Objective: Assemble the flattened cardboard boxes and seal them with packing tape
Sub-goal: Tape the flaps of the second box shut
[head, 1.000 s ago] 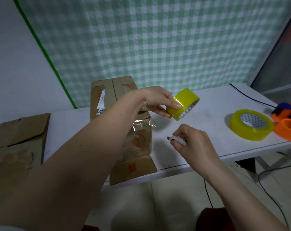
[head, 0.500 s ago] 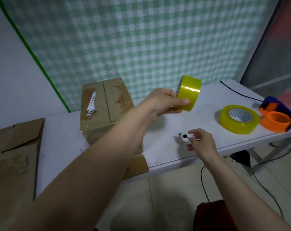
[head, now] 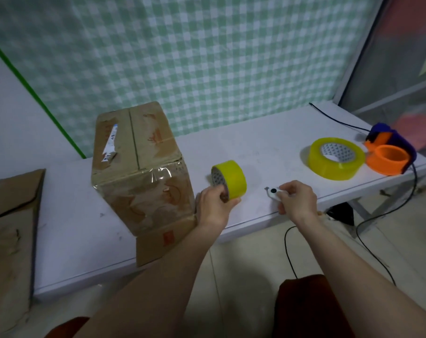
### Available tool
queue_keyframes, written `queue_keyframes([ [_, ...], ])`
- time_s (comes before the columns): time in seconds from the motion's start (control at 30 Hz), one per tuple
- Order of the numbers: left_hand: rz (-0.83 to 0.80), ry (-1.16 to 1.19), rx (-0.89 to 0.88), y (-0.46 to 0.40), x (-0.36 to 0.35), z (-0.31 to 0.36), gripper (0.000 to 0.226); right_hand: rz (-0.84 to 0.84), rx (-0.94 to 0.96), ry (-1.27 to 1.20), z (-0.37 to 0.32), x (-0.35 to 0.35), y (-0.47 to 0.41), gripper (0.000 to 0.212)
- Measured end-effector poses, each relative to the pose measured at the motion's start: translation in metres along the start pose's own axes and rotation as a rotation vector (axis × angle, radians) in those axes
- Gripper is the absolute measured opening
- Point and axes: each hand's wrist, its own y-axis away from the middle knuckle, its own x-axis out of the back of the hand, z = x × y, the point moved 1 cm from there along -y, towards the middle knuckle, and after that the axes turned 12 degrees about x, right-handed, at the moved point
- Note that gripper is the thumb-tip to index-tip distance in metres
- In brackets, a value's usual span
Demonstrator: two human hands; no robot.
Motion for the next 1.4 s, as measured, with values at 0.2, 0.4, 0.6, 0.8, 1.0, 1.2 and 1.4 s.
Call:
queue_keyframes([
  [0.2,-0.151,-0.255,-0.047,0.003,0.012,0.003,0.037,-0.035,0.016,0.195,0.002,-0.001,0.002,0.022],
  [0.4,0.000,-0.133,-0.337,0.072,0.063,0.004,0.052,0.041,0.222,0.134,-0.027,0.004,0.024,0.021],
  [0.6,0.471,-0.196,-0.709,0.094,0.157,0.013,0.050,0.145,0.669,-0.044,-0.101,-0.024,0.075,0.017],
  [0.8,0.423,-0.508,-0.327,0.061,0.213,-0.005,0.062,-0.011,1.074,-0.022,-0.187,-0.075,0.114,0.025],
  [1.0,0.352,-0.428,-0.413,0.059,0.221,-0.018,0.059,-0.417,0.852,0.343,-0.217,-0.118,0.064,0.043],
  [1.2,0.337,-0.367,-0.475,0.052,0.225,-0.031,0.049,-0.287,0.760,-0.053,-0.192,-0.130,0.042,0.038],
  [1.4,0.348,-0.281,-0.509,0.043,0.224,-0.039,0.042,-0.139,0.977,-0.095,-0.168,-0.140,0.037,0.052],
])
